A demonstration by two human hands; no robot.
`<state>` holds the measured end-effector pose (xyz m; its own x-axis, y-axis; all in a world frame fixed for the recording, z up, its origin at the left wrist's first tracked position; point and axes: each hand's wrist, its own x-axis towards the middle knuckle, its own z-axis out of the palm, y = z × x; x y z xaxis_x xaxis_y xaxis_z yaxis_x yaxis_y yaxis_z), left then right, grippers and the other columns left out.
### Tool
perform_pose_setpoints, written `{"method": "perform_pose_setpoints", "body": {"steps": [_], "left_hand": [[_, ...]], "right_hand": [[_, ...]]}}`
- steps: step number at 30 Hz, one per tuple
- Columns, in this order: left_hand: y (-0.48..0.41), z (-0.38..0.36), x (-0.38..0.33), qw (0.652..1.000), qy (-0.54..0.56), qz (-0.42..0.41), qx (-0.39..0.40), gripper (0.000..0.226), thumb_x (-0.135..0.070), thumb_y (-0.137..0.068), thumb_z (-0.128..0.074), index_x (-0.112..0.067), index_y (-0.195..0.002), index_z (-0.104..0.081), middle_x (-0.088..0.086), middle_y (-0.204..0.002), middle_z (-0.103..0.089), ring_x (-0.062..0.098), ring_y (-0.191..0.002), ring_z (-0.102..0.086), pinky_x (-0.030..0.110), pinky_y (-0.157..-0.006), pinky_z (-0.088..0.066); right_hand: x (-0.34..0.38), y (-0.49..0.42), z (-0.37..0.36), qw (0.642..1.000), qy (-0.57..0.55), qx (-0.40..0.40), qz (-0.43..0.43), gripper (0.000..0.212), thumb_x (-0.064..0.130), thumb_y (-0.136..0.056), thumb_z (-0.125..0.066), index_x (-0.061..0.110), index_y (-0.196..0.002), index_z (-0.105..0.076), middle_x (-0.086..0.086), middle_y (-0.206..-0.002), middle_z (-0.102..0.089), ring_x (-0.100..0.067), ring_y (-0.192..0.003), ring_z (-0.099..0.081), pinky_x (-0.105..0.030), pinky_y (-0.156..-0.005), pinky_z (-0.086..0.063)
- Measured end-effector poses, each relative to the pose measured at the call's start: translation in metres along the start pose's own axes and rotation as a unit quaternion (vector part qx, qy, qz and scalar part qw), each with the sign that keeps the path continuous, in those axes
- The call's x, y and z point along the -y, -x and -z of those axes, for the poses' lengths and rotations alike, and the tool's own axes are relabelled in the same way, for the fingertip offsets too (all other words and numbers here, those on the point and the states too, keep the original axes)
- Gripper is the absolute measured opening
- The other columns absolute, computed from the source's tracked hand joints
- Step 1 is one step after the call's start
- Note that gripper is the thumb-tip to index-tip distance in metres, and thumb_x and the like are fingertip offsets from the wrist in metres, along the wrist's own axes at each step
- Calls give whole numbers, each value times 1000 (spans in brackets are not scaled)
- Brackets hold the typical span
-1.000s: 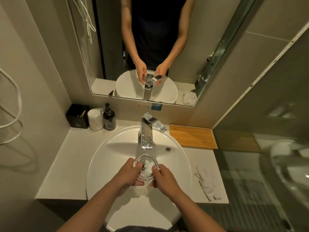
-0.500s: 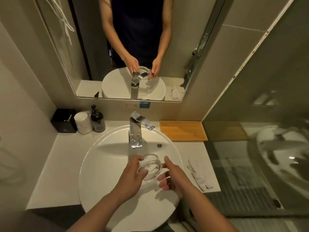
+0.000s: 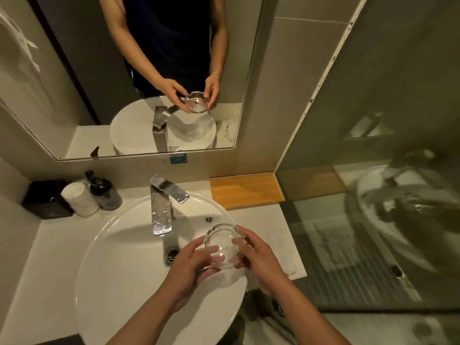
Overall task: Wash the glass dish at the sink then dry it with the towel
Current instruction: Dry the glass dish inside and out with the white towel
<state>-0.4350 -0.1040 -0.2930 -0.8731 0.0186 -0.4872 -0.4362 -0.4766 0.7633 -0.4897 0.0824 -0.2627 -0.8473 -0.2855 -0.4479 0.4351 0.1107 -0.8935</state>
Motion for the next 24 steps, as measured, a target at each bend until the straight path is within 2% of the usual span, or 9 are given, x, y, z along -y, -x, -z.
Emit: {"method": "perform_pose_setpoints", "body": {"steps": [2,5,7,9,11,12,15,19,24], "left_hand": [[-9,-6,2,1000,23,15,6,42,-20,-83,-80,-14,-123,-70,25,-122,-71,42,-115,-68,53,-101,-53],[-19,-17,4,999,33,15,-10,39,-20,-81,-81,-8,-117,-73,27,-118,-72,41,-112,-70,42,-88,-61],[-24,-24,3,999,27,14,-24,47,-23,-72,-87,-9,-115,-74,26,-116,-73,37,-109,-72,41,-87,-62],[-28,-28,4,998,44,16,-41,52,-23,-71,-88,-9,-118,-73,26,-115,-74,35,-107,-73,45,-92,-61],[-31,-30,6,996,69,15,-58,50,-21,-75,-82,-7,-121,-68,25,-115,-74,36,-107,-73,48,-94,-59],[-33,-30,7,994,80,15,-67,46,-19,-78,-78,-6,-121,-68,25,-114,-74,35,-105,-74,48,-92,-60],[-37,-30,10,990,107,9,-89,36,-17,-83,-72,-3,-116,-67,22,-108,-75,33,-101,-75,43,-84,-64],[-38,-28,12,988,123,2,-94,42,-19,-77,-74,-5,-117,-67,17,-100,-73,30,-99,-74,33,-69,-63],[-38,-30,9,988,112,-13,-102,56,-18,-73,-76,-7,-126,-61,15,-98,-78,31,-103,-76,32,-70,-63]], "right_hand": [[-4,-5,12,999,-34,15,-1,34,31,-102,-61,40,-134,-63,8,-126,-72,-16,-112,-71,-34,-89,-62],[-13,-18,35,1000,-19,13,-1,32,41,-102,-58,43,-134,-62,10,-124,-72,-8,-106,-72,-29,-86,-61],[-26,-29,52,992,92,-80,15,27,45,-103,-53,45,-129,-60,6,-130,-68,-6,-105,-68,-24,-84,-57],[-50,-43,75,912,368,-180,-9,40,52,-101,-51,37,-138,-54,-1,-149,-53,-16,-128,-52,-34,-100,-49],[-73,-50,87,821,543,-156,-80,61,59,-97,-50,35,-152,-38,-4,-157,-35,-28,-137,-39,-48,-105,-43],[-84,-52,89,806,569,-132,-95,63,54,-98,-52,36,-154,-31,-5,-154,-34,-30,-133,-40,-48,-103,-45],[-104,-56,91,821,555,-125,-53,56,20,-101,-55,29,-153,-36,-7,-141,-42,-23,-115,-52,-34,-94,-56],[-73,-58,100,932,322,-165,-12,40,4,-99,-55,19,-137,-58,-6,-129,-53,-14,-95,-58,-6,-64,-48],[5,-42,83,929,297,-105,195,50,6,-91,-63,41,-127,-58,18,-123,-56,5,-110,-55,-12,-88,-47]]}}
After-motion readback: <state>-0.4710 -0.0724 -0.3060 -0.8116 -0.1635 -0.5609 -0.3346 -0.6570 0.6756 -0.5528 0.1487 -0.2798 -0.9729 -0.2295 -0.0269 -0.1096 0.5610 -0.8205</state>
